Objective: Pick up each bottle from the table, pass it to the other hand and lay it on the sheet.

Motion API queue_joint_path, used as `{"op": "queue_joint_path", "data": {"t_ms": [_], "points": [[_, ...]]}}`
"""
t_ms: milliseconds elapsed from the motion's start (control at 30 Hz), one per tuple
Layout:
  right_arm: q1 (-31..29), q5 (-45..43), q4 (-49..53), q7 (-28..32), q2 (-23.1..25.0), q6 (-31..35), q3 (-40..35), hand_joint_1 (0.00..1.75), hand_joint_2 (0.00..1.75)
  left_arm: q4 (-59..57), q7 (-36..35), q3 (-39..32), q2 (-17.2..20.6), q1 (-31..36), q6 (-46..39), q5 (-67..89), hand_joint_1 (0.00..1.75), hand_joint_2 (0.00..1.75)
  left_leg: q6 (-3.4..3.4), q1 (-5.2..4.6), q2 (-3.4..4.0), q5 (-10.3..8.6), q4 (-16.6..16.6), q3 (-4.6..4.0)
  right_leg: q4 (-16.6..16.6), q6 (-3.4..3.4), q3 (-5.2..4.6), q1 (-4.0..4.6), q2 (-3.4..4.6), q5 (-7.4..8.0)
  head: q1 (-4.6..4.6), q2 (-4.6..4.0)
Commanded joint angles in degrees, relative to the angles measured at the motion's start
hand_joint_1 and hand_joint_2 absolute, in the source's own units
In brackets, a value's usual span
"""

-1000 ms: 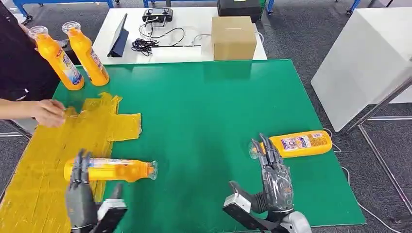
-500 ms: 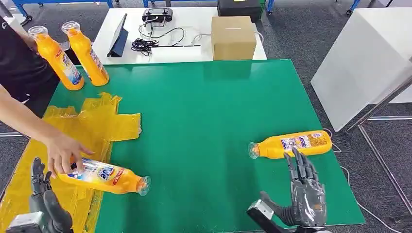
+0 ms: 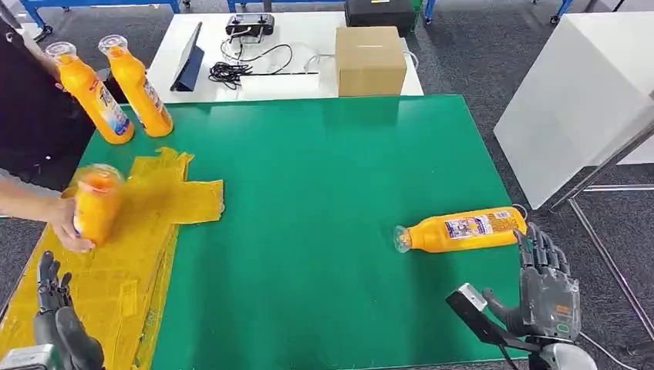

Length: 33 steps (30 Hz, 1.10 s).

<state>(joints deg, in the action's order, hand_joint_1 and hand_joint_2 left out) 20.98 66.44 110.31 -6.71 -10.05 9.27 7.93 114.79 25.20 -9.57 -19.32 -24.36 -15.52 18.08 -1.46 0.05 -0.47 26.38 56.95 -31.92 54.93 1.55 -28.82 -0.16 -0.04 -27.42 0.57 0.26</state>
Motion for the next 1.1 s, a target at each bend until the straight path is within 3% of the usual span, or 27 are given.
{"op": "queue_joint_path", "data": {"t_ms": [33, 233, 367, 633, 1100], "points": [[-6.11, -0.49, -8.25, -0.65, -1.75, -4.08, 4.87, 0.0, 1.75, -3.19, -0.57, -3.6, -0.68, 2.1, 0.22, -0.05, 0.0, 0.0, 0.02, 0.0, 0.08, -0.02, -0.07, 0.05, -0.09, 0.02, 0.05, 0.0, 0.06, 0.05, 0.0, 0.0], [-15.3, -2.11, -18.85, -1.51, -4.54, -7.21, 3.75, 0.0, 1.75, -6.08, -0.16, -4.9, -0.68, 4.73, 1.71, 0.99, 0.0, 0.0, 0.02, 0.02, 0.24, -0.05, -0.12, 0.11, -0.16, 0.02, 0.1, 0.02, 0.2, 0.13, 0.0, 0.0], [-15.71, -2.48, -19.75, -1.74, -4.87, -7.34, 2.94, 0.0, 1.75, -6.28, -0.28, -4.86, -0.68, 4.87, 1.94, 1.42, 0.0, 0.0, 0.03, 0.02, 0.15, -0.07, -0.12, 0.18, -0.17, 0.03, 0.18, 0.02, 0.11, 0.12, 0.0, 0.0], [-25.38, -1.32, -31.38, -3.29, -6.6, -9.5, -3.68, 0.0, 1.75, -7.44, -0.48, -5.45, -0.23, 6.22, 2.82, 1.16, 0.0, 0.0, 0.03, 0.03, 0.3, -0.04, -0.09, 0.16, -0.14, 0.02, 0.16, 0.04, 0.27, 0.14, 0.0, 0.0], [-35.36, 1.47, -43.67, -4.14, -8.57, -12.09, -12.53, 0.0, 1.75, -8.08, -0.09, -5.77, 0.14, 7.03, 3.34, -0.1, 0.0, 0.0, 0.04, 0.03, 0.28, -0.03, -0.07, 0.15, -0.1, 0.02, 0.15, 0.04, 0.25, 0.12, -0.02, 0.0]]}}
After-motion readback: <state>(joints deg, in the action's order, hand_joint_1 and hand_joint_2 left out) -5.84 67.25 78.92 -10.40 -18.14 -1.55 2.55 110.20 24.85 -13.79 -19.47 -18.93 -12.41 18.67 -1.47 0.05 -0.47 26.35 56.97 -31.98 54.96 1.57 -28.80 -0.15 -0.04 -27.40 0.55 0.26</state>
